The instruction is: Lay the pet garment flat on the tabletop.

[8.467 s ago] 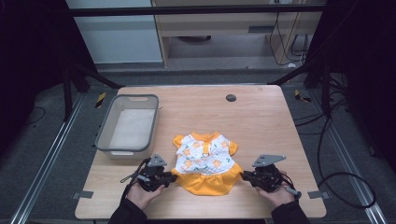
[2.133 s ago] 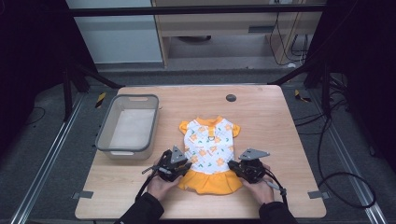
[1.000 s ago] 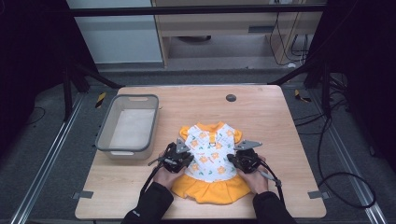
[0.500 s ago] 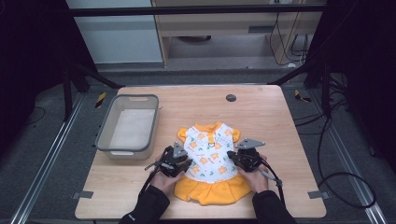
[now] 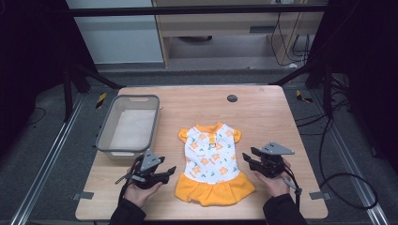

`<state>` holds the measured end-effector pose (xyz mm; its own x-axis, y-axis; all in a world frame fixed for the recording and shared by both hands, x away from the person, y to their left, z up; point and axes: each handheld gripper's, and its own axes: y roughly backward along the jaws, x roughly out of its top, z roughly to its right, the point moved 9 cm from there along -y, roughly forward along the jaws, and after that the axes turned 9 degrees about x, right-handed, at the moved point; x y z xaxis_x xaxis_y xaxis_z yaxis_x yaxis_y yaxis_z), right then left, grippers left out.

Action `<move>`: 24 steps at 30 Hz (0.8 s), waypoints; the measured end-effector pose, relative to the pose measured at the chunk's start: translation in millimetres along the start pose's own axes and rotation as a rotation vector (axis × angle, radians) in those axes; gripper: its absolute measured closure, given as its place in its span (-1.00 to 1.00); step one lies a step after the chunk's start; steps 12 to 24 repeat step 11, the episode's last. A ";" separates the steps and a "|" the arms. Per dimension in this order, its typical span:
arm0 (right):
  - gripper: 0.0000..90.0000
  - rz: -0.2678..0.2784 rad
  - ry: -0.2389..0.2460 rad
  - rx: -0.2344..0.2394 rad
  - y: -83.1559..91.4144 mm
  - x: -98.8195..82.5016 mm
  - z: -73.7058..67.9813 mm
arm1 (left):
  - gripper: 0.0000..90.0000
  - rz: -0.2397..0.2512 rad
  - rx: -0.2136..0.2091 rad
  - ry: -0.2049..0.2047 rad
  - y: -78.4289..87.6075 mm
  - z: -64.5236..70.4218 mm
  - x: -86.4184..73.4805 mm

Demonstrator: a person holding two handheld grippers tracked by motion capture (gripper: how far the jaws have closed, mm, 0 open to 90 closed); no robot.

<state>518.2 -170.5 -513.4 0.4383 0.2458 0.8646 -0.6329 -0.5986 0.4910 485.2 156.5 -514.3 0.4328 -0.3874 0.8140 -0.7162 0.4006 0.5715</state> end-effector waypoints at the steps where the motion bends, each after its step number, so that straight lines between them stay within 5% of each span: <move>1: 0.06 0.000 -0.012 -0.003 2.6 -3.0 1.2 | -0.19 0.006 0.004 0.009 3.8 -3.4 -2.9; 11: -0.34 -0.015 -0.032 -0.062 20.5 -22.9 14.5 | -0.45 0.006 0.042 0.064 29.3 -28.9 -29.2; 24: -0.34 -0.015 -0.032 -0.062 20.5 -22.9 14.5 | -0.45 0.006 0.042 0.064 29.3 -28.9 -29.2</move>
